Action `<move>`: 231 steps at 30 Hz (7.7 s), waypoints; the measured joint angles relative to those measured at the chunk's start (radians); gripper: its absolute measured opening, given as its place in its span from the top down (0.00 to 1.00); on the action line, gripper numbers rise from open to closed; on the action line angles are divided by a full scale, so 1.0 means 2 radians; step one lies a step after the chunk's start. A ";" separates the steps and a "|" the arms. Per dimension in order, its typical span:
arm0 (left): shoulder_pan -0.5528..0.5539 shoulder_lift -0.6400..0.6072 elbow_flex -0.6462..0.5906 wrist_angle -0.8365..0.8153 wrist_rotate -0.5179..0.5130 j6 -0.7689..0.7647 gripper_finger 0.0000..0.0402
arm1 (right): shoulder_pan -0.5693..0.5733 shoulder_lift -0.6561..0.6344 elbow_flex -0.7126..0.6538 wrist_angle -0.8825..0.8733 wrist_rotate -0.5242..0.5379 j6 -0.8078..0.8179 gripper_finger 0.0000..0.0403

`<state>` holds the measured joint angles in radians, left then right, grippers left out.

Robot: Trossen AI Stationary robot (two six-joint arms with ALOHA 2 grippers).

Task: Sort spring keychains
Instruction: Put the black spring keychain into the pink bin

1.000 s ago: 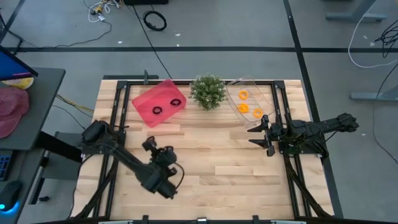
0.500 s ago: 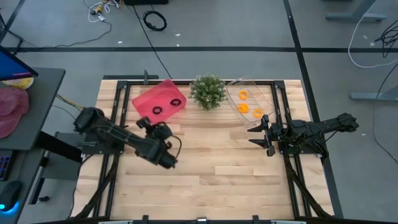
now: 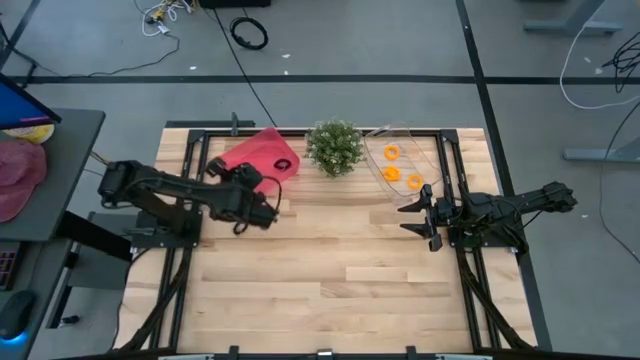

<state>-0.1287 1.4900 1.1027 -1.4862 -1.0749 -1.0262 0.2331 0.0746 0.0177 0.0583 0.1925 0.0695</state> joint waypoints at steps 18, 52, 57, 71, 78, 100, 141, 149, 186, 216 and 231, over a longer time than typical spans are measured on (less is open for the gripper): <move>0.138 -0.006 0.000 0.132 -0.044 0.218 0.97 | 0.000 0.000 0.000 0.000 0.000 0.000 0.47; 0.161 -0.006 0.000 0.241 0.023 0.325 0.57 | 0.000 0.000 0.000 0.000 0.000 0.000 0.47; 0.172 -0.006 0.000 0.243 0.102 0.325 0.52 | 0.000 0.000 0.000 0.000 0.000 0.000 0.47; 0.193 -0.005 0.000 0.277 0.127 0.345 0.55 | 0.000 0.000 0.000 0.000 0.000 0.000 0.47; 0.193 -0.005 0.000 0.270 0.109 0.341 0.55 | 0.000 0.000 0.000 0.000 0.000 0.000 0.47; 0.127 -0.005 0.000 0.216 0.187 0.258 0.55 | 0.000 0.000 0.000 0.000 0.000 0.000 0.47; -0.172 -0.006 -0.094 0.112 0.325 -0.179 0.55 | 0.000 0.000 0.000 0.000 0.000 0.000 0.47; -0.112 -0.006 -0.140 0.261 0.343 -0.077 0.55 | 0.000 0.000 0.000 0.000 0.000 0.000 0.47; -0.025 -0.011 -0.196 0.396 0.402 0.052 0.96 | 0.000 0.000 0.000 0.000 0.000 0.000 0.47; -0.119 -0.012 -0.064 0.371 -0.049 0.205 0.99 | 0.000 0.000 0.000 0.000 0.000 0.000 0.47; -0.076 -0.012 -0.064 0.323 -0.162 0.205 0.99 | 0.000 0.000 0.000 0.000 0.000 0.000 0.47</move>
<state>-0.2815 1.4666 0.9741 -0.8408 -1.3991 -0.6167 0.2329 0.0746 0.0177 0.0588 0.1923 0.0695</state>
